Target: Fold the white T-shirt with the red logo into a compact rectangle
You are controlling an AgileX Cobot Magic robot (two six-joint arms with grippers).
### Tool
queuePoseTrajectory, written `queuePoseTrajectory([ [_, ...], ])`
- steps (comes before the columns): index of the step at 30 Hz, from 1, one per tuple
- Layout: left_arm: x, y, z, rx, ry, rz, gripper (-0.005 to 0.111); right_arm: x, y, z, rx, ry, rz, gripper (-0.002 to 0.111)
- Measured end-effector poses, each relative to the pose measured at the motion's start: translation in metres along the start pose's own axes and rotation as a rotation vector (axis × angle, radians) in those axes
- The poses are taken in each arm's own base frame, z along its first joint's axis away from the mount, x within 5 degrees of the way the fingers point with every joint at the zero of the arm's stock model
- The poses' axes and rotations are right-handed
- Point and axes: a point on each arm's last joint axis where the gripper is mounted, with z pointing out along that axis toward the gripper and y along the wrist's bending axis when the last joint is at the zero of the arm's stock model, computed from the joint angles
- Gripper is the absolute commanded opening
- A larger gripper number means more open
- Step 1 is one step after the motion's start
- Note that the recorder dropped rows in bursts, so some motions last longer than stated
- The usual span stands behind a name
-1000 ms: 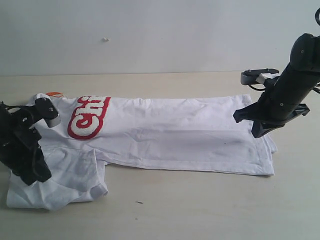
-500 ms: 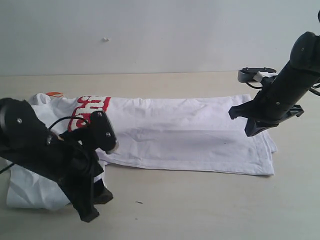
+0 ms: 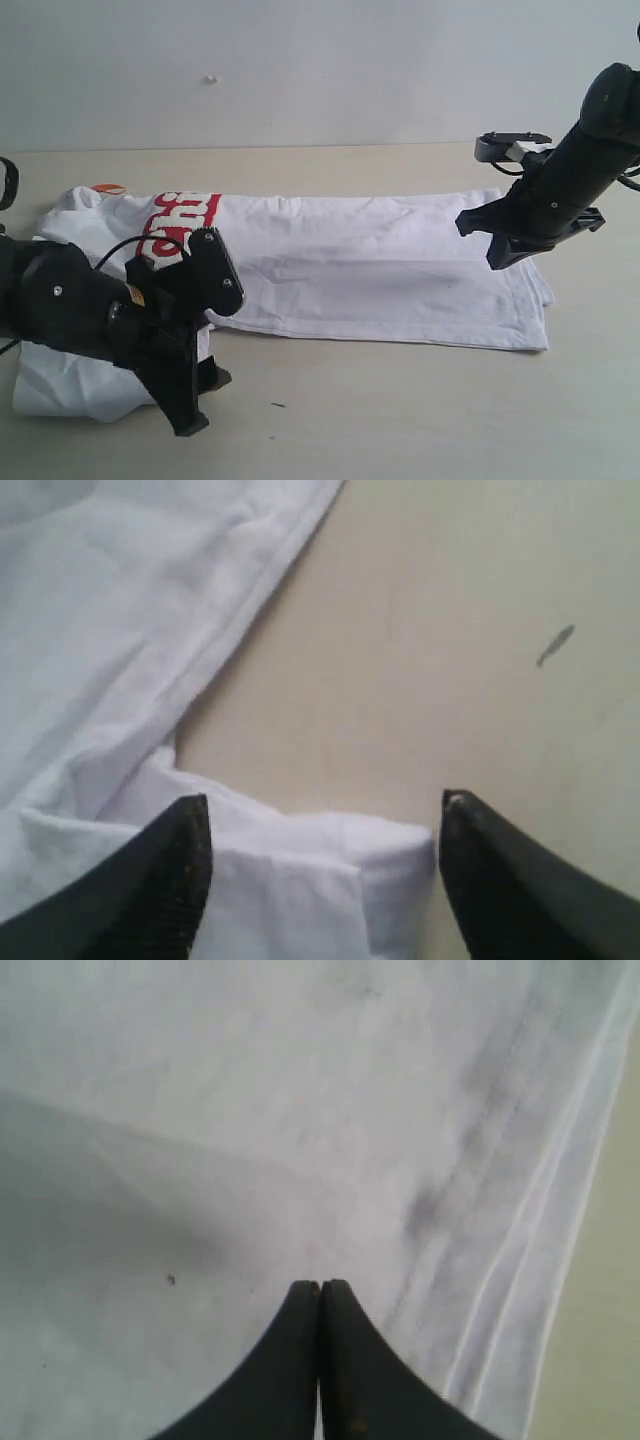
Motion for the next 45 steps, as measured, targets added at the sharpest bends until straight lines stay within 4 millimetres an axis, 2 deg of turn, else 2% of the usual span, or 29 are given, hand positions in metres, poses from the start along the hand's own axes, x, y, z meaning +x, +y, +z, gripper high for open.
queuePoseTrajectory([
  [2,-0.019,0.016,-0.030,-0.172,-0.165,0.069,0.062,0.000,0.000,0.000,-0.005,-0.004,-0.001,0.000],
  [3,-0.024,0.023,-0.040,-0.234,-0.218,0.060,0.060,0.000,0.001,0.000,-0.006,-0.004,0.001,0.000],
  [4,-0.029,0.039,-0.060,-0.354,-0.306,0.021,0.060,0.000,0.001,0.000,-0.008,-0.005,0.000,0.000],
  [7,-0.019,0.074,-0.085,-0.618,-0.347,-0.096,0.058,0.000,0.001,0.000,-0.009,-0.005,-0.002,0.000],
  [9,-0.009,0.089,-0.094,-0.753,-0.288,-0.175,0.049,0.000,0.001,0.000,-0.009,-0.005,-0.002,0.000],
  [10,-0.002,0.097,-0.098,-0.820,-0.231,-0.239,0.040,-0.001,0.001,0.000,-0.008,-0.007,-0.005,0.000],
  [12,0.023,0.128,-0.109,-0.936,0.043,-0.468,0.038,-0.002,0.000,0.000,-0.004,-0.018,-0.010,0.000],
  [14,0.028,0.135,-0.113,-0.962,0.102,-0.512,0.037,-0.002,0.000,0.000,-0.004,-0.018,-0.010,0.000],
  [18,0.021,0.129,-0.111,-0.927,0.113,-0.504,0.034,-0.002,0.000,0.000,-0.004,-0.019,-0.009,0.000],
  [20,0.010,0.121,-0.105,-0.872,0.068,-0.469,0.018,-0.002,0.000,0.000,-0.002,-0.022,-0.009,0.000],
  [21,0.004,0.116,-0.101,-0.825,0.033,-0.444,0.000,-0.002,0.000,0.000,-0.002,-0.024,-0.009,0.000],
  [22,-0.005,0.104,-0.091,-0.716,-0.041,-0.412,0.001,-0.002,0.000,0.000,-0.002,-0.024,-0.009,0.000],
  [25,-0.019,0.089,-0.080,-0.528,-0.193,-0.433,0.001,-0.002,0.000,0.000,-0.002,-0.025,-0.009,0.000],
  [30,-0.036,0.075,-0.076,-0.314,-0.354,-0.481,0.001,-0.003,0.000,0.000,0.001,-0.033,-0.011,0.000],
  [35,-0.050,0.057,-0.074,-0.038,-0.471,-0.415,0.001,-0.004,0.000,0.000,0.004,-0.040,-0.011,0.000],
  [37,-0.051,0.051,-0.074,0.093,-0.453,-0.361,0.001,-0.004,0.000,0.000,0.004,-0.040,-0.011,0.000],
  [40,-0.044,0.053,-0.072,0.206,-0.299,-0.327,0.001,-0.004,0.000,0.000,0.004,-0.040,-0.011,0.000],
  [43,-0.026,0.064,-0.070,0.162,-0.021,-0.285,0.003,-0.004,0.000,0.000,0.004,-0.041,-0.011,0.000],
  [45,-0.017,0.067,-0.070,0.094,0.123,-0.275,0.013,-0.004,0.000,0.000,0.004,-0.041,-0.010,0.000],
])
